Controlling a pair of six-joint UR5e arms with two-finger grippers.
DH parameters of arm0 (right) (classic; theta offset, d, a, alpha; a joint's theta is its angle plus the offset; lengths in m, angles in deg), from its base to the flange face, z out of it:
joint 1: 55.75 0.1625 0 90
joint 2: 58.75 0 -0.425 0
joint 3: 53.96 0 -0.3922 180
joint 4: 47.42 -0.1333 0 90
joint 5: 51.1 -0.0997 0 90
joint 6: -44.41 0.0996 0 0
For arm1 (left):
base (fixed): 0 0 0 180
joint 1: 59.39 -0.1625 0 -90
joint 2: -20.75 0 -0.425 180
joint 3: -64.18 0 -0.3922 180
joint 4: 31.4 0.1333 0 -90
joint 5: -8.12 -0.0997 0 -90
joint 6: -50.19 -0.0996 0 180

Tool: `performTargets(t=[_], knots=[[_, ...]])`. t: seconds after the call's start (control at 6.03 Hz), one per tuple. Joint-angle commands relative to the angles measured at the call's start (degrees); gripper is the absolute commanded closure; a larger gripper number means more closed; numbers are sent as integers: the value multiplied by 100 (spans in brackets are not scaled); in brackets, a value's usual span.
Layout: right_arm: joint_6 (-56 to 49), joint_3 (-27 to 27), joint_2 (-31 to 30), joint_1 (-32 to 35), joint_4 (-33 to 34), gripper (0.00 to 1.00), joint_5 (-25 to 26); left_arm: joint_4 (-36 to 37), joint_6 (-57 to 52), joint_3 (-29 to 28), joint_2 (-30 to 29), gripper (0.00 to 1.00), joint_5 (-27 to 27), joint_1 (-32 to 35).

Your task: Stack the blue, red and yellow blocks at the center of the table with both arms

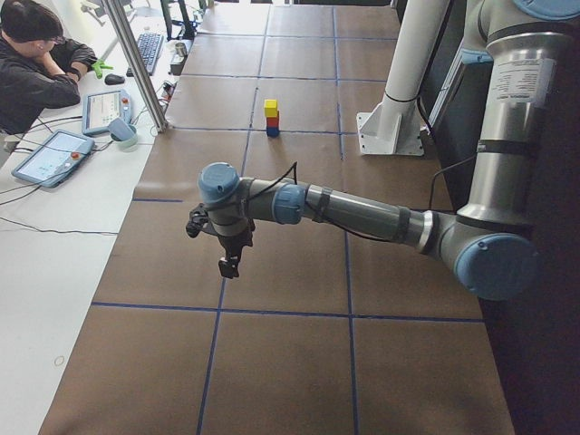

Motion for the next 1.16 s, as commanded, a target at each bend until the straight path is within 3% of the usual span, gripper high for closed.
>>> performTargets(t=[0.0, 0.99], knots=[[2, -68, 46, 0, -1, 0, -2, -427, -135, 0, 738, 0, 99, 365], [-16, -77, 19, 0, -1, 0, 7, -483, -135, 78, 776, 0, 64, 331]])
